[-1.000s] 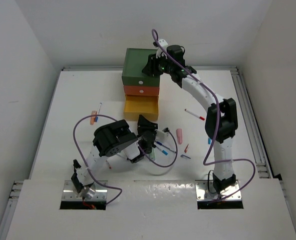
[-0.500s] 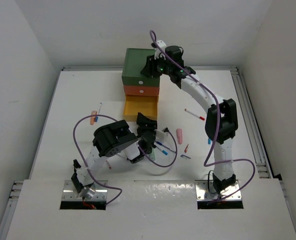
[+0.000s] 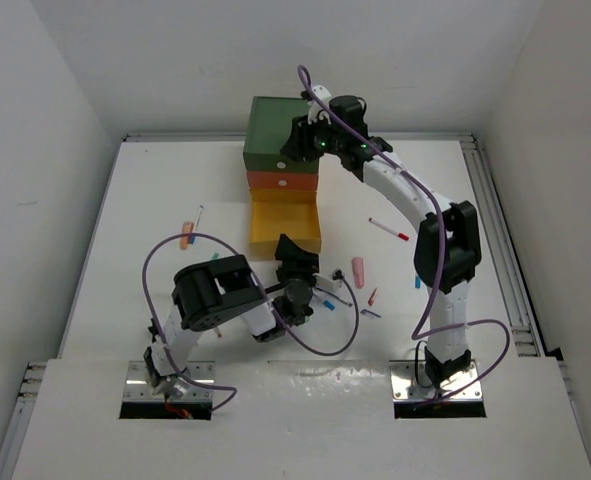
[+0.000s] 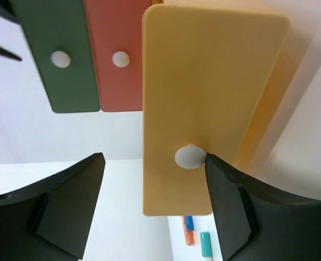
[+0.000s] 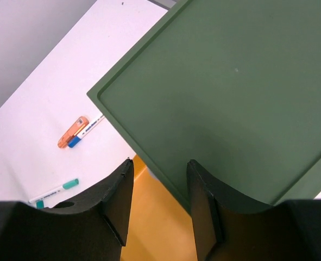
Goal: Sort the stationery into containers
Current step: Open the drawer in the storage box.
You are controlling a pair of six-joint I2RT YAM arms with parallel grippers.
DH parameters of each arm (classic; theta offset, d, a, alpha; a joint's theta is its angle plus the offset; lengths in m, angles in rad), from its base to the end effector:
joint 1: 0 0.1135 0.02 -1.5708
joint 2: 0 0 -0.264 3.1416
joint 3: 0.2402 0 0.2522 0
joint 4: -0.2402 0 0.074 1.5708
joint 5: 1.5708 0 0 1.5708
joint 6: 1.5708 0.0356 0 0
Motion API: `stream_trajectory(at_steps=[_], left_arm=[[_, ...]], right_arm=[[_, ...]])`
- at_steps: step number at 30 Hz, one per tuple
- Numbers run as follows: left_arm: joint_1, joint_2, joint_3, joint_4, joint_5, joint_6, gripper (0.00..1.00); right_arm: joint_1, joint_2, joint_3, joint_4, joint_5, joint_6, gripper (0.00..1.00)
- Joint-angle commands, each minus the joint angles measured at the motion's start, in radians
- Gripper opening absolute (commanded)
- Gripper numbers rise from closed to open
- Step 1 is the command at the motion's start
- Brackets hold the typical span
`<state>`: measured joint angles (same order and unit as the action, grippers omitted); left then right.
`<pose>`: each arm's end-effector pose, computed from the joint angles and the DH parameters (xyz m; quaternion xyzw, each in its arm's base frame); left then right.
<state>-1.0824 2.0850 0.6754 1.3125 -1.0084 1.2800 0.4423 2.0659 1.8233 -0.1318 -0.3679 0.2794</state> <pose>0.1866 -0.2869 0.1022 0.4765 0.5466 0.4141 0.5502 0.4441 0.2245 0.3060 -0.1688 0.8013 0.3369 0.4646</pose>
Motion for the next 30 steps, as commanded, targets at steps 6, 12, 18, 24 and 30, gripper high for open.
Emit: stream_trajectory(at_steps=[6,12,18,24,30], left_arm=[[-0.045,-0.144,-0.007,0.061,-0.122,-0.349,0.81],[0.033,-0.154,0.026,-0.226,-0.088,-0.545,0.79],[0.058,-0.149,-0.019,-0.219,-0.035,-0.522,0.78],[0.105,-0.218,0.050,-0.528,0.062,-0.738,0.78],[0.104,-0.221,0.072,-0.611,0.083,-0.800,0.78]], right_arm=[[0.009,-0.047,-0.045,-0.057,0.001,-0.020,0.44],[0.010,-0.046,-0.042,-0.063,0.003,-0.029,0.44],[0.009,-0.043,-0.036,-0.071,-0.005,-0.042,0.44],[0.007,-0.061,-0.038,-0.094,-0.012,-0.054,0.44],[0.007,-0.079,-0.047,-0.106,-0.020,-0.055,0.44]])
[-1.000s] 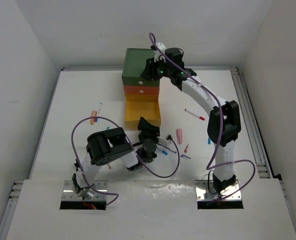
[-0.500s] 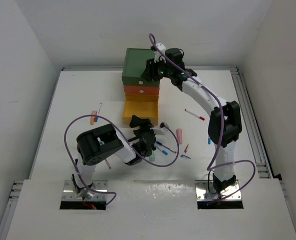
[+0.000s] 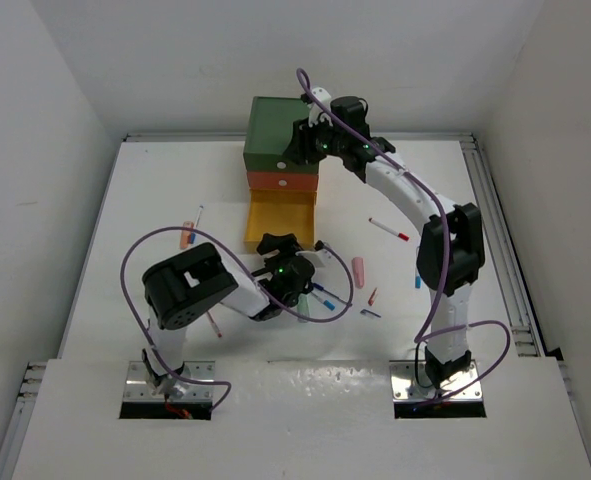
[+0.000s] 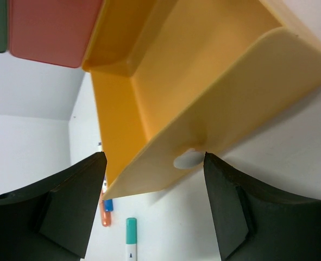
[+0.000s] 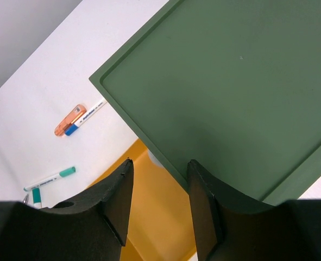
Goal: Sort the stationery into containers
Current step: Open the drawer in the storage box, then pick up the pen from the center of the board.
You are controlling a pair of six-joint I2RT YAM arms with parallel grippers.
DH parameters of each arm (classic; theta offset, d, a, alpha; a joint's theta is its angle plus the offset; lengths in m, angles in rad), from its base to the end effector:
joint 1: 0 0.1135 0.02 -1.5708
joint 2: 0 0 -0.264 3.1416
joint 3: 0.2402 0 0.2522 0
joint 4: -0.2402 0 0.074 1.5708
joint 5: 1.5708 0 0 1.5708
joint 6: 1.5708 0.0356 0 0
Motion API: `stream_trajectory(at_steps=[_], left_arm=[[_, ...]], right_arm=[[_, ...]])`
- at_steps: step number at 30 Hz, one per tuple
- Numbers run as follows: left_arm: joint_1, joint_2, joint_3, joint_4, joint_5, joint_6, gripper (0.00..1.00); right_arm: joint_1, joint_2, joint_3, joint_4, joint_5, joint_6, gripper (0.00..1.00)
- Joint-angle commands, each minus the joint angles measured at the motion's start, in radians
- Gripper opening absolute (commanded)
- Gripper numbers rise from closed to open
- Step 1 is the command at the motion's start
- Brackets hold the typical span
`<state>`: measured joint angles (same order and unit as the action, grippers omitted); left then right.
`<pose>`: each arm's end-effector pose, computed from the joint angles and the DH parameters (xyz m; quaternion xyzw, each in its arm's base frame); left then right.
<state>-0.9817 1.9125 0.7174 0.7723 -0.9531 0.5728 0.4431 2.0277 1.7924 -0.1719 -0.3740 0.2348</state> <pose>0.2133 -0.2669 0.1176 0.3458 0.7066 0.2792 0.5507 0.4344 0.2206 0.3092 -0.1869 0.8058 0.3260 0.4576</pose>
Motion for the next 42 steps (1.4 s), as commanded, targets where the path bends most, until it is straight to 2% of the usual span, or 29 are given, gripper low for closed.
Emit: stream_trajectory(at_steps=[1,5,7,9,17,24,29,31,35,39,42], left_arm=[[0.003,-0.064,0.033,-0.089,0.042,-0.103,0.79],[0.002,-0.127,0.031,-0.204,0.157,-0.155,0.85],[0.000,-0.135,0.077,-0.273,0.181,-0.212,0.86],[0.008,-0.142,0.115,-0.411,0.230,-0.275,0.87],[0.035,-0.176,0.218,-0.612,0.375,-0.402,0.88],[0.041,-0.236,0.326,-0.770,0.389,-0.427,0.88],[0.041,-0.299,0.414,-0.866,0.337,-0.410,0.88],[0.063,-0.313,0.453,-0.915,0.332,-0.410,0.89],[0.133,-0.354,0.579,-1.059,0.413,-0.467,0.89],[0.239,-0.406,0.687,-1.241,0.600,-0.563,0.89],[0.351,-0.483,0.685,-1.317,0.759,-0.635,0.89]], right_arm=[[0.005,-0.041,-0.016,-0.066,-0.014,-0.012,0.44],[0.006,-0.041,-0.016,-0.066,-0.016,-0.011,0.44],[0.006,-0.040,-0.013,-0.063,-0.016,-0.011,0.44],[0.006,-0.038,-0.011,-0.063,-0.016,-0.006,0.44],[0.006,-0.044,-0.016,-0.066,-0.016,-0.009,0.45],[0.008,-0.061,-0.004,-0.069,-0.013,-0.006,0.46],[0.003,-0.087,0.004,-0.069,0.004,-0.011,0.49],[0.000,-0.104,0.004,-0.067,0.007,-0.006,0.51],[-0.026,-0.147,0.005,-0.069,0.014,0.001,0.54],[-0.078,-0.221,-0.025,-0.090,0.006,0.011,0.56],[-0.133,-0.296,-0.062,-0.141,-0.023,-0.002,0.57]])
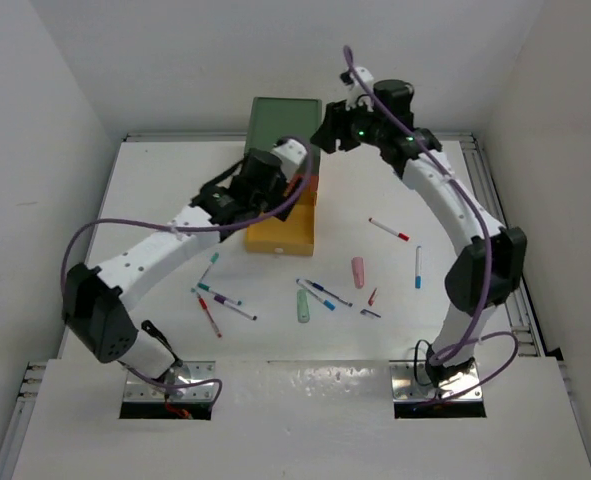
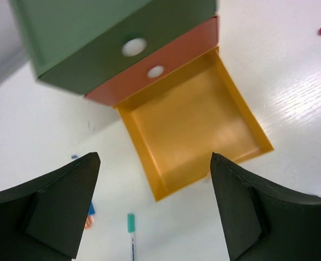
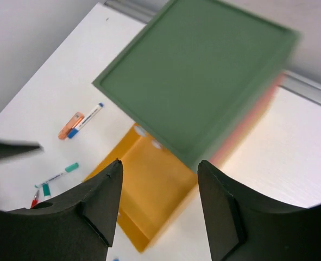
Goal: Sort the stationery into containers
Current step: Pick up the pen from the center of the board.
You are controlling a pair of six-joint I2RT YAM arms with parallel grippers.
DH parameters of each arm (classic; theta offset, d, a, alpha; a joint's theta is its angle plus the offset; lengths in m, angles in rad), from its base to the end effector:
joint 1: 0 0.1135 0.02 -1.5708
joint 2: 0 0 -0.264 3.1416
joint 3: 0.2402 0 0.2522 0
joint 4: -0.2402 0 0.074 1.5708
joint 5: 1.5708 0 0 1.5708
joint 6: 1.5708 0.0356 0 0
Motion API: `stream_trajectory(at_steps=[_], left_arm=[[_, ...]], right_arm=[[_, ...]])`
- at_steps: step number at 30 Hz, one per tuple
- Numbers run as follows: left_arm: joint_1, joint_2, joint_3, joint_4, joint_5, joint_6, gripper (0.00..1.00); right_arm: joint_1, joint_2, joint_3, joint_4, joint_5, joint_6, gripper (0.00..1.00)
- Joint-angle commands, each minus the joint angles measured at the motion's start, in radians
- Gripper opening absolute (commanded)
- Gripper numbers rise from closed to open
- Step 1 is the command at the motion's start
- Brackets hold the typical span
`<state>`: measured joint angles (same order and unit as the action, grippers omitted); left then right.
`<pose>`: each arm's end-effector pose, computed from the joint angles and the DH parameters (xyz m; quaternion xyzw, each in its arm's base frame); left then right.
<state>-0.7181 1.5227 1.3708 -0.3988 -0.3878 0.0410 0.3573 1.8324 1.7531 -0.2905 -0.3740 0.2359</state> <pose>0.2722 -0.2199 0.3435 0.2299 0.8303 -0.0005 0.5077 0.4050 0.1651 0.3702 -0.1540 0.8028 0.3090 0.4861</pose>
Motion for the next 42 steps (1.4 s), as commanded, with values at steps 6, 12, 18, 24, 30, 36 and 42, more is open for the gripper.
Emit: stream_trajectory(at_steps=[6,12,18,24,30,36,42], left_arm=[[0.353,-0.226,-0.062,-0.239,0.333,-0.147,0.86],[0.587,-0.372,-0.255,-0.265,0.381,-0.165,0.85],[0.701,-0.395,-0.421,-0.256,0.368,-0.153,0.86],[0.792,-0.348,-0.357,-0.304,0.576,-0.046,0.88],[0.755,-0.390,-0.381,-0.321,0.682,0.056,0.86],[0.702,-0.463,-0.401,-0.264,0.609,0.065,0.86],[0.689,-0.437,-0.407,-0.249,0.570,0.037,0.84]], right_arm=[[-0.164,-0.275,-0.211,-0.199,-0.085,-0.092,0.56],[-0.201,-0.433,-0.555,-0.294,-0.002,-0.159,0.49],[-0.227,-0.437,-0.724,-0.325,0.079,-0.127,0.46],[-0.140,-0.302,-0.727,-0.285,0.112,-0.060,0.57],[-0.055,-0.156,-0.698,-0.253,0.185,0.022,0.61],[-0.009,-0.087,-0.702,-0.225,0.263,0.052,0.60],[0.032,-0.019,-0.692,-0.217,0.311,0.049,0.54]])
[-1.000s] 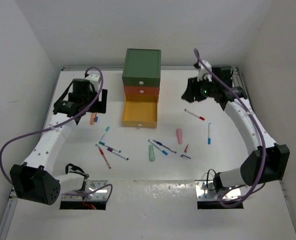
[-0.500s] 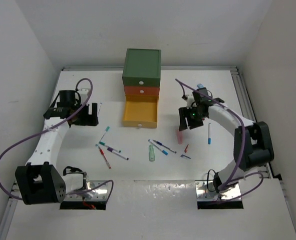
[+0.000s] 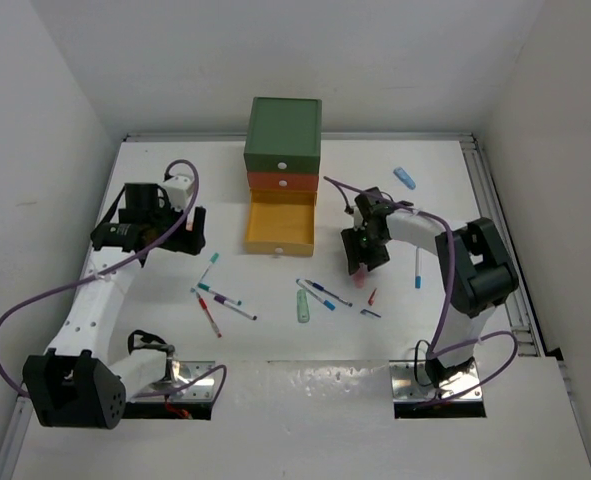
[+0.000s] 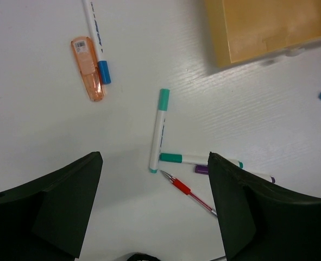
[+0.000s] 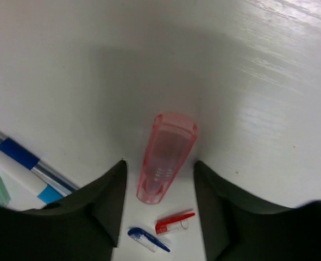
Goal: Sort the stationery into containers
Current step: Pick up the pen from the center of the board, then place the pen in the drawer.
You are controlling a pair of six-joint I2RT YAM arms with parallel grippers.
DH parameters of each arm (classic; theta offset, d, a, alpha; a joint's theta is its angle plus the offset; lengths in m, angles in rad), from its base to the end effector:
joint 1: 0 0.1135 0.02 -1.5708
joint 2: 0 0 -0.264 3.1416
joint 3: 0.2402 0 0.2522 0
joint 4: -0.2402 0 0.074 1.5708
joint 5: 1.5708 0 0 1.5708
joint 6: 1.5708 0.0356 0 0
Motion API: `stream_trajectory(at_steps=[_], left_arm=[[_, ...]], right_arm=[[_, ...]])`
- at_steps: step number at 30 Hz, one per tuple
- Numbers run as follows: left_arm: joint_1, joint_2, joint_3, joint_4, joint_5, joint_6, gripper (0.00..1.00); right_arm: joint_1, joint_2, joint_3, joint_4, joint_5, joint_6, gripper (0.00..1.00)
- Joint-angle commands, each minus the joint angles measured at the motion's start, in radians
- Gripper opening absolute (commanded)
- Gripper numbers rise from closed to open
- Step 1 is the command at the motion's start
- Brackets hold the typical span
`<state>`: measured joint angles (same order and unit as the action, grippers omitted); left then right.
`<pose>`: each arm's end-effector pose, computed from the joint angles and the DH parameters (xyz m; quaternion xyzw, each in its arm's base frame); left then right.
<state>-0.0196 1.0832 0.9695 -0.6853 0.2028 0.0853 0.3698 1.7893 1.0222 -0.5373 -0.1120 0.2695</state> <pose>0.2222 -0.0115 0.3005 0.0864 0.9184 -0.0814 0.3773 0.3007 0.1208 0.1389 -0.0570 0.9880 0.0943 0.1085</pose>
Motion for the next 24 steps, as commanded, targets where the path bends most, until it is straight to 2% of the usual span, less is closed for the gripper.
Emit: stream_trajectory(at_steps=[1,4,8,11,12,15,17,20,24], left_arm=[[-0.009,-0.009,-0.015,0.044,-0.023,-0.004,0.84],[-0.008,-0.055,-0.047,0.098,-0.032,0.011,0.83],[-0.008,-0.103,-0.078,0.128,-0.014,0.091,0.83],[-0.008,-0.126,-0.101,0.130,0.036,0.161,0.81],[-0.009,-0.135,-0.112,0.132,0.091,0.227,0.79],[-0.008,-0.164,-0.156,0.150,0.144,0.292,0.77],[-0.008,-0.172,-0.172,0.165,0.161,0.298,0.76],[-0.005,-0.160,-0.186,0.153,0.213,0.321,0.76],[0.000,-0.117,-0.160,0.110,0.179,0.356,0.74]], right_arm=[[0.023,0.028,0.041,0.036,0.055,0.011,0.48],[0.034,0.016,0.045,0.039,0.055,-0.033,0.19],[0.040,-0.066,0.091,-0.019,-0.012,-0.140,0.10],[0.058,-0.158,0.113,-0.059,-0.115,-0.249,0.06],[0.069,-0.210,0.139,-0.062,-0.132,-0.262,0.06],[0.132,-0.235,0.247,-0.035,-0.140,-0.360,0.01],[0.162,-0.194,0.346,-0.029,-0.144,-0.342,0.00],[0.187,-0.044,0.620,-0.049,-0.155,-0.290,0.00],[0.222,0.137,0.812,-0.035,-0.152,-0.237,0.00]])
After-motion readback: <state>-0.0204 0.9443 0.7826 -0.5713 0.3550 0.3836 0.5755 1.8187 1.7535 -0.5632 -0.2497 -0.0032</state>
